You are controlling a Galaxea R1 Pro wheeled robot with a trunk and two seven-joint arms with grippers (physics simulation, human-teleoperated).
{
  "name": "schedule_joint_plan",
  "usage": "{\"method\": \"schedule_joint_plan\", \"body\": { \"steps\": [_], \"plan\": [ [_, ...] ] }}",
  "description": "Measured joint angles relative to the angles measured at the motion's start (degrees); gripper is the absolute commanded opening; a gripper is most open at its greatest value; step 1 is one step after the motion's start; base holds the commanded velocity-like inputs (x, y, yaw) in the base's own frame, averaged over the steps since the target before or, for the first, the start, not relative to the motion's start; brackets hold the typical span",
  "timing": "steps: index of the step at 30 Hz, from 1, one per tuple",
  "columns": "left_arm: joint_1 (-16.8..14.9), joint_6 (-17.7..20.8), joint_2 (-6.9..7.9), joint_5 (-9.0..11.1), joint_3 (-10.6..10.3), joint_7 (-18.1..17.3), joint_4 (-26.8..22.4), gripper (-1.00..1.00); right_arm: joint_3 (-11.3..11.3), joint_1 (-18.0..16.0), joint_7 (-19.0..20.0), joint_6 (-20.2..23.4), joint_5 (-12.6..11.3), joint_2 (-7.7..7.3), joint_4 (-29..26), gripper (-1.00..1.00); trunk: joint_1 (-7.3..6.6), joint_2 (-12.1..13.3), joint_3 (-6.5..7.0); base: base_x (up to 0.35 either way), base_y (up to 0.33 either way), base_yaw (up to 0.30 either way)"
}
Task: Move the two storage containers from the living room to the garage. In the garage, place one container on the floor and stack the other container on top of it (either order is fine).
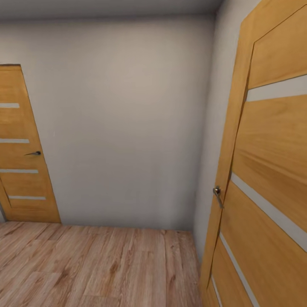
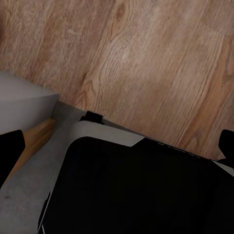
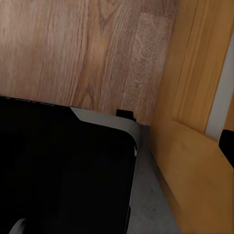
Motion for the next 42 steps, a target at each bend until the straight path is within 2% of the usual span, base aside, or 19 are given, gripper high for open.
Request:
{"method": "schedule_joint_plan", "body": {
  "steps": [8, 18, 34, 42],
  "plan": [
    [0.0, 0.0, 0.01, 0.0, 0.0, 0.0, 0.0, 1.0, 0.0, 0.0, 0.0, -0.1, -0.1, -0.02, 0.0, 1.0, 0.0, 0.0, 0.0, 0.006, 0.0, 0.188],
    [0.0, 0.0, 0.0, 0.0, 0.0, 0.0, 0.0, 1.0, 0.0, 0.0, 0.0, -0.1, -0.2, -0.06, 0.0, 1.0, 0.0, 0.0, 0.0, 0.01, 0.0, 0.023],
    [0.0, 0.1, -0.01, 0.0, 0.0, 0.0, 0.0, 1.0, 0.0, 0.0, 0.0, -0.2, -0.2, 0.0, 0.0, 1.0, -0.03, 0.0, 0.0, 0.299, 0.0, 0.005],
    [0.0, 0.1, 0.01, 0.0, 0.0, 0.0, 0.0, 1.0, 0.0, 0.0, 0.0, -0.3, -0.2, -0.01, 0.0, 1.0, -0.03, 0.0, 0.0, 0.322, 0.0, 0.187]
  ]
}}
